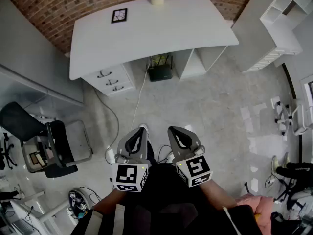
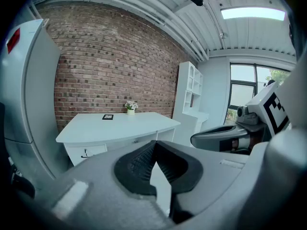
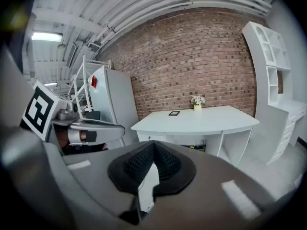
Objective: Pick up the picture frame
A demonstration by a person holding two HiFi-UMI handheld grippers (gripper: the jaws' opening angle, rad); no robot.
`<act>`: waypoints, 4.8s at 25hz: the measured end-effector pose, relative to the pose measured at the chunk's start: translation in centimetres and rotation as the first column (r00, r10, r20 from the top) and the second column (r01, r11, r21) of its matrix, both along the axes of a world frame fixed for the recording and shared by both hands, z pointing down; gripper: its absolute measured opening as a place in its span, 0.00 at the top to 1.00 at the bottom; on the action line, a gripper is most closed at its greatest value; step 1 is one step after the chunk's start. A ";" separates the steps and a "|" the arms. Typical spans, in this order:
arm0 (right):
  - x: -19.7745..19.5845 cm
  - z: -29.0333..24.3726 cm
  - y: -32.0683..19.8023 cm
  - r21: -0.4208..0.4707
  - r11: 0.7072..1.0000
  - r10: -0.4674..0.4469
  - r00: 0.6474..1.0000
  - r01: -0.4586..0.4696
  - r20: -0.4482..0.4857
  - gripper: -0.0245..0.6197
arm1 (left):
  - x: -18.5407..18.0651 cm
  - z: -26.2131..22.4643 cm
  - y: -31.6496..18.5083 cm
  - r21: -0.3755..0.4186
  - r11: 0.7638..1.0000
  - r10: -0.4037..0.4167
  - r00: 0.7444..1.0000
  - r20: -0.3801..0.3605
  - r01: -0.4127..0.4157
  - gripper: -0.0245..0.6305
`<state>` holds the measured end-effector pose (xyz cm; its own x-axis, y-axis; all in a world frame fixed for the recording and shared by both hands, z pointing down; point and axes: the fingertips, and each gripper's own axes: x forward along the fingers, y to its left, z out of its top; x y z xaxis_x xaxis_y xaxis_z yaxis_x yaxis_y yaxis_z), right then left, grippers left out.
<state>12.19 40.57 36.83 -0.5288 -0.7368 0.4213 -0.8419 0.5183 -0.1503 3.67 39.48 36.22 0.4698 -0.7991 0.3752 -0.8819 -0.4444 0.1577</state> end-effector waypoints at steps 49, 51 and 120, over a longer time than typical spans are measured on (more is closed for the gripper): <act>-5.8 -0.8 -12.7 0.015 0.999 0.032 0.999 -0.031 -0.024 0.96 | -6.2 0.6 -12.1 0.011 1.000 -0.007 0.998 -0.062 0.008 0.96; -6.0 -1.2 -13.3 0.023 0.999 0.039 0.999 -0.038 -0.029 0.96 | -6.4 0.2 -12.8 0.024 1.000 0.000 0.998 -0.067 0.002 0.96; -4.6 -1.3 -38.4 0.056 0.978 -0.205 0.978 0.203 0.043 0.96 | -5.3 -1.8 -34.7 0.049 0.963 -0.267 0.963 0.027 0.266 0.96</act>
